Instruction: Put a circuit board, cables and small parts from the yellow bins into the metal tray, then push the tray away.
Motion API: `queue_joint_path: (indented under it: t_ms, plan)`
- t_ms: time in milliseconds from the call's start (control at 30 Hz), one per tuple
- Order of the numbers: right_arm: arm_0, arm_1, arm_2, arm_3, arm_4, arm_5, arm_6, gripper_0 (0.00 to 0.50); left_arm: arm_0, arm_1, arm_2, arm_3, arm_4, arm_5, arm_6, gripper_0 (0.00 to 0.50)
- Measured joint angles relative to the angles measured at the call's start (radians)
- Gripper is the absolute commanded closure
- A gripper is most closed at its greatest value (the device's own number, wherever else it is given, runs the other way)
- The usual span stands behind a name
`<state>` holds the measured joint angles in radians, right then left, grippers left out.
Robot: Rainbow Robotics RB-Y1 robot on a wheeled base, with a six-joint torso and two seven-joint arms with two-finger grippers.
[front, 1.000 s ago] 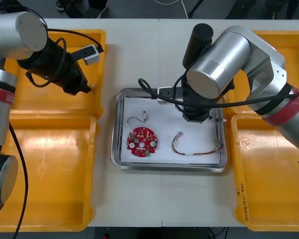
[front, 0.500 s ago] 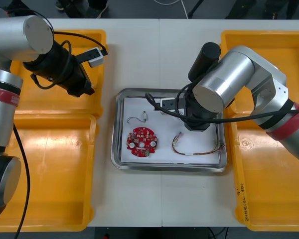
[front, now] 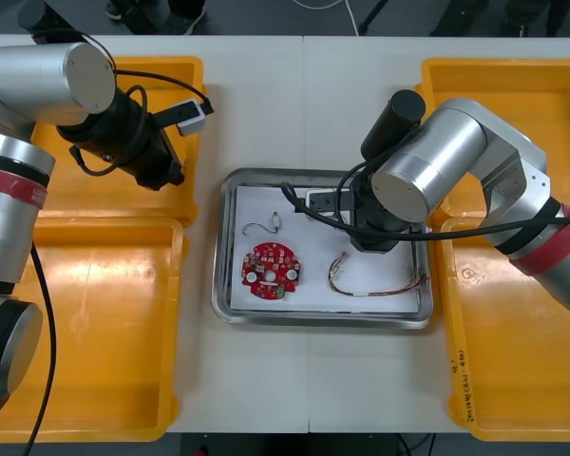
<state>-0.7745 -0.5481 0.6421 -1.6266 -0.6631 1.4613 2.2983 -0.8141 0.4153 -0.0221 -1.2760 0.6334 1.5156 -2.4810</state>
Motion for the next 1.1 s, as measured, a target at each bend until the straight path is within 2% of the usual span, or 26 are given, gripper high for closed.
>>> queue_joint_path:
  t_ms: [33, 100, 133, 167, 200, 600, 967, 1100]
  plan:
    - [0.0, 0.0, 0.0, 0.0, 0.0, 0.0, 0.0, 0.129, 0.0, 0.0, 0.0, 0.0, 0.0, 0.0, 0.0, 0.321]
    - [0.0, 0.0, 0.0, 0.0, 0.0, -0.001, 0.0, 0.016, 0.0, 0.0, 0.0, 0.0, 0.0, 0.0, 0.0, 0.411]
    - [0.001, 0.0, 0.0, 0.0, 0.0, -0.001, 0.0, 0.0, 0.0, 0.0, 0.0, 0.0, 0.0, 0.0, 0.0, 0.432]
    - [0.001, 0.0, 0.0, 0.0, 0.0, -0.001, 0.0, 0.0, 0.0, 0.0, -0.001, 0.0, 0.0, 0.0, 0.0, 0.484]
    - [0.001, 0.0, 0.0, 0.0, 0.0, -0.002, 0.0, 0.0, 0.0, 0.0, -0.001, 0.0, 0.001, 0.0, 0.0, 0.498]
    - [0.001, 0.0, -0.006, -0.002, 0.0, 0.015, 0.0, 0.0, 0.0, 0.0, -0.002, 0.0, 0.001, 0.0, 0.0, 0.5]
    - [-0.017, 0.0, -0.128, -0.066, -0.02, 0.289, -0.01, 0.0, 0.0, 0.0, -0.002, 0.0, 0.001, 0.0, 0.0, 0.5]
    - [-0.026, 0.0, -0.196, -0.106, -0.064, 0.385, -0.102, 0.0, 0.0, 0.0, 0.007, 0.0, 0.006, 0.0, 0.0, 0.5]
